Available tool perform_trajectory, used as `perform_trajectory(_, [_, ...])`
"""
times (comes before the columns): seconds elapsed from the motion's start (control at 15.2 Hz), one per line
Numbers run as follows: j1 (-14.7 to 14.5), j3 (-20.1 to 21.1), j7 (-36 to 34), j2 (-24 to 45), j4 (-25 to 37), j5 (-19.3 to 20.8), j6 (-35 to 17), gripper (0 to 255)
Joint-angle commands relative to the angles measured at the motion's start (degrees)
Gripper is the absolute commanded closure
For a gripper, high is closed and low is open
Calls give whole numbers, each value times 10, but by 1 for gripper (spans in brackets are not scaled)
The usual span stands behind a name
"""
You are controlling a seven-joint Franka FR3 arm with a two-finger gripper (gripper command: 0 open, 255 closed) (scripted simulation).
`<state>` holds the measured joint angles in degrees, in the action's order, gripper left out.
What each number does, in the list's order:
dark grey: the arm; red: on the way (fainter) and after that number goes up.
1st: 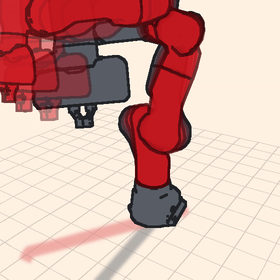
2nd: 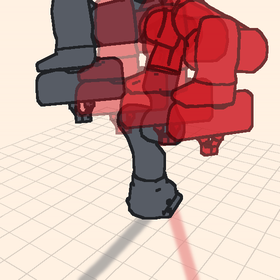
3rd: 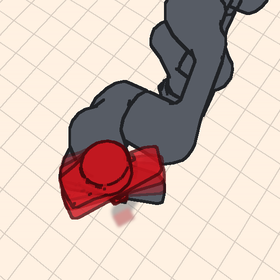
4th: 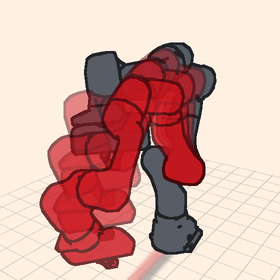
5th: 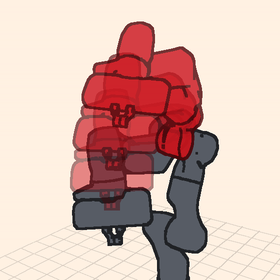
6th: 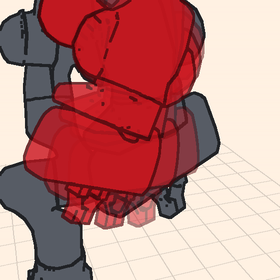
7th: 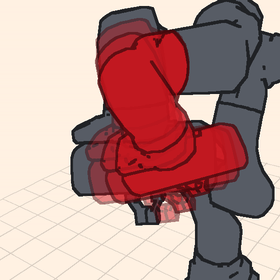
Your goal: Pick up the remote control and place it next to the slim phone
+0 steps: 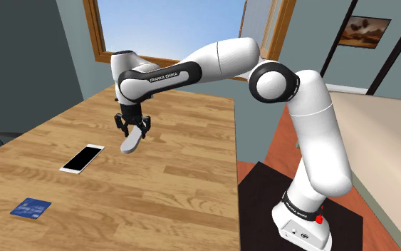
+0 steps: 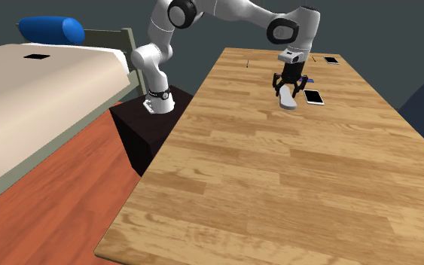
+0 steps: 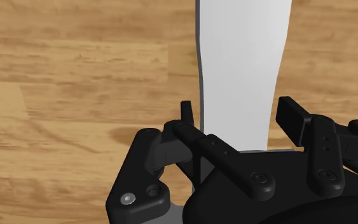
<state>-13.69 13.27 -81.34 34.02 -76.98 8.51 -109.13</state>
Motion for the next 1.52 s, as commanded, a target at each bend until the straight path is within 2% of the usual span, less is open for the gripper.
perform_trajectory(0.0, [-1, -1, -2, 5, -5, 1, -11, 255])
perform_trajectory(0.2, [-1, -2, -3, 13, -20, 4, -34, 255])
perform_trajectory(0.73, [-1, -2, -3, 13, -20, 4, -34, 255])
perform_trajectory(0.79, [-1, -2, -3, 13, -20, 4, -34, 0])
perform_trajectory(1.12, [-1, -2, -3, 13, -20, 4, -34, 0])
perform_trajectory(1.39, [-3, 1, 1, -2, 29, -1, 30, 0])
perform_trajectory(1.45, [-3, 1, 1, -2, 29, -1, 30, 0])
